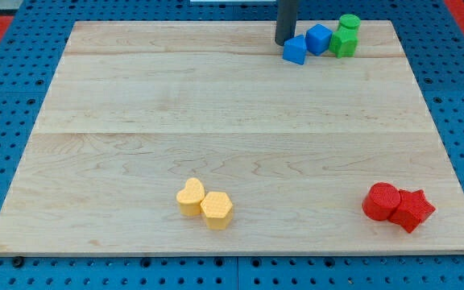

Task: Point your arm at the bottom right corner of the board

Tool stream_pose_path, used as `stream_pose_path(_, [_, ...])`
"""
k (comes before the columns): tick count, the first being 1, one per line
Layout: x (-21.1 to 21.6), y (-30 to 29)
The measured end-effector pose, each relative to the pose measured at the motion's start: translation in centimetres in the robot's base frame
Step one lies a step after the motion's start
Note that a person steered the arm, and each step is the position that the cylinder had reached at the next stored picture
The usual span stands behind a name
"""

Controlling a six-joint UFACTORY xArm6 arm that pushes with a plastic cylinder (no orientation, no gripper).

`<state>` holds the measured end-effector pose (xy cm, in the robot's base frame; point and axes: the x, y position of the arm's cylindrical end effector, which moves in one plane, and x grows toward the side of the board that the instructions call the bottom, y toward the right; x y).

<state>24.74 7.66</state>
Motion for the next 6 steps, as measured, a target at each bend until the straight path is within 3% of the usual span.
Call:
stream_pose_path(1, [3.0, -2.7])
stream_pose_path(2, [9.1, -1.9])
stream_pose_path(6, [25.6, 14.7])
